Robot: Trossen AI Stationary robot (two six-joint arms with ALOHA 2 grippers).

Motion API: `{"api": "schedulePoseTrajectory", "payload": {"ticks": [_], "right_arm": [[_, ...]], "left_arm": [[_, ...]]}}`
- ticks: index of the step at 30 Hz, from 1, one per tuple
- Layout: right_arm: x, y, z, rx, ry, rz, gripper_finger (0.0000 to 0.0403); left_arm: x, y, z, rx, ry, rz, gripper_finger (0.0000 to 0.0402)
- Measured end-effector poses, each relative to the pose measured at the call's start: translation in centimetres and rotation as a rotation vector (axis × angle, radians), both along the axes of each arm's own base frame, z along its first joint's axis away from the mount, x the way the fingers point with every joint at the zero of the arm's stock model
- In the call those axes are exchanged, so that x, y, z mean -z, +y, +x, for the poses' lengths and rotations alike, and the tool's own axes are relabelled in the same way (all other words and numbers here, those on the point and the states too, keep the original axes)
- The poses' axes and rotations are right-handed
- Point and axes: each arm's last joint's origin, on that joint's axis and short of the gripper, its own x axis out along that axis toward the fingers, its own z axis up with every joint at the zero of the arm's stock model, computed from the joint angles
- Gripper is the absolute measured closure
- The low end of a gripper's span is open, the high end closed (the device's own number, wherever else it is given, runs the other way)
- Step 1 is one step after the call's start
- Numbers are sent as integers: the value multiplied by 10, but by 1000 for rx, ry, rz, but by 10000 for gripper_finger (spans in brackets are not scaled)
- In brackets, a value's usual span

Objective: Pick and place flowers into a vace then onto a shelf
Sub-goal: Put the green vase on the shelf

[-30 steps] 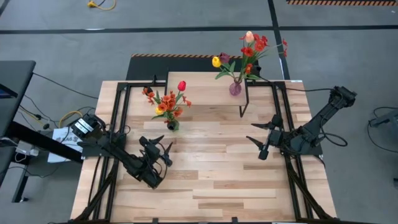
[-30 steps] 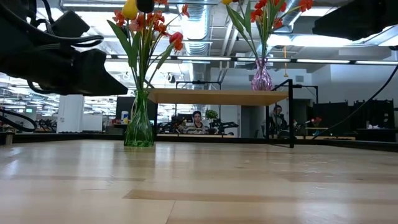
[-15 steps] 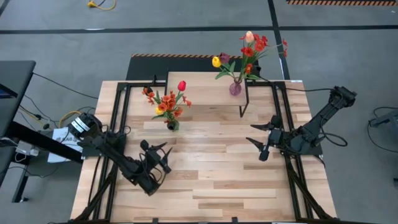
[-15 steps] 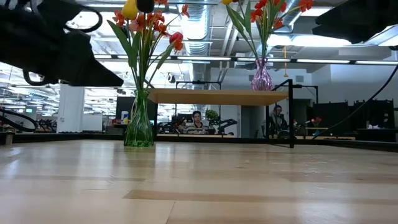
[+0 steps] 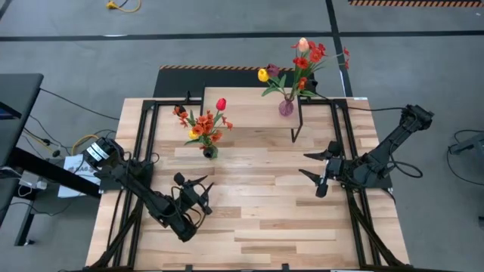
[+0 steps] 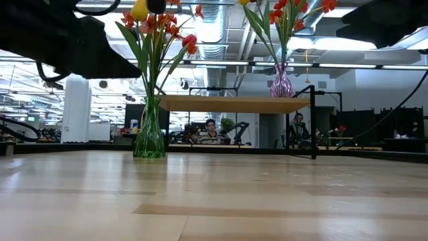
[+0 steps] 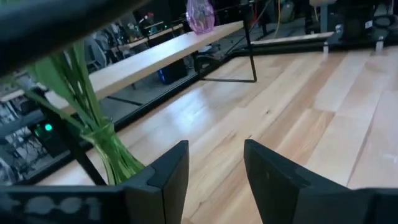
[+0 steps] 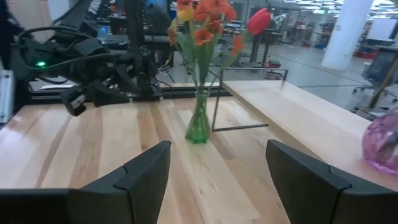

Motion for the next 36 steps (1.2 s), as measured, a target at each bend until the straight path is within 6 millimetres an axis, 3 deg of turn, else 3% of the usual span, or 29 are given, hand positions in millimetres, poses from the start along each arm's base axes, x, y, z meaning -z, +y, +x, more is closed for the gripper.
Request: {"api": "schedulePoseTrajectory", "payload": {"ticks": [7,14,18,27,31,36], "right_arm": [[0,2,1,-71,9,14,145],[1,4,1,-129,17,27,145],[1,4,1,-148,14,57,145],[5,5,1,-143,39,81,145],[8,8,4,-141,54,71,145],[15,10,10,-109,75,100,145]], "left_arm": [[1,0,9,53,70,-120,228],[-4,-12,23,249,156,-222,178],[-7,-16,25,307,166,-203,163],[-4,-17,17,249,110,-142,158],[-1,-9,8,217,111,-107,158],[-12,20,-8,234,128,-111,158]]}}
